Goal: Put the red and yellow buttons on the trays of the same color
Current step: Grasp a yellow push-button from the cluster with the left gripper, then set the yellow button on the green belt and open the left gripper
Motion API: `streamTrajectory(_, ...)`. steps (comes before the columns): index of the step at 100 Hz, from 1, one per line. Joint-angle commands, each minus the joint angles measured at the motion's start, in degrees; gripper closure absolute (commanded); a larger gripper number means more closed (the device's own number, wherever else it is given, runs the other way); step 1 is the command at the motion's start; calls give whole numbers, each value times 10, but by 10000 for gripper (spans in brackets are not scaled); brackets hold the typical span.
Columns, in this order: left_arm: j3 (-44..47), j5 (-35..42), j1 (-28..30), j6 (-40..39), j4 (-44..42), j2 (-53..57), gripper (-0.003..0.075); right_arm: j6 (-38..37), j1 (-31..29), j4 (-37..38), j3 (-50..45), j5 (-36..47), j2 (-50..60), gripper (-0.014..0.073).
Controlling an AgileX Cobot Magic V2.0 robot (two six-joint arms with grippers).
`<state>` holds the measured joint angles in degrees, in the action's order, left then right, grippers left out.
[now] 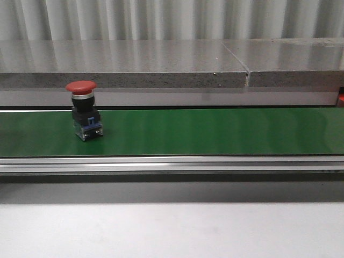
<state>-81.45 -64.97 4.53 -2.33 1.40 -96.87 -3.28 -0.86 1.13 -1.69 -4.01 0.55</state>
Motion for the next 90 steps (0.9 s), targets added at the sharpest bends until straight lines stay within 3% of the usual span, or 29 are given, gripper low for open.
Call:
streamTrajectory(1,-1,22,-3,-5,-6,30,491,1,0,3,11,46,12,681)
streamTrajectory(37,17,25,-1,-9,-6,18,470,1,0,3,11,46,12,681)
streamTrajectory(59,17,49,-1,-9,-6,21,196,1,0,3,11,46,12,681)
streamTrajectory(81,17,84,-11,-9,-5,62,202,1,0,3,11,46,12,681)
streamTrajectory(90,17,92,-21,-8,-5,94,241,1,0,3,11,46,12,681)
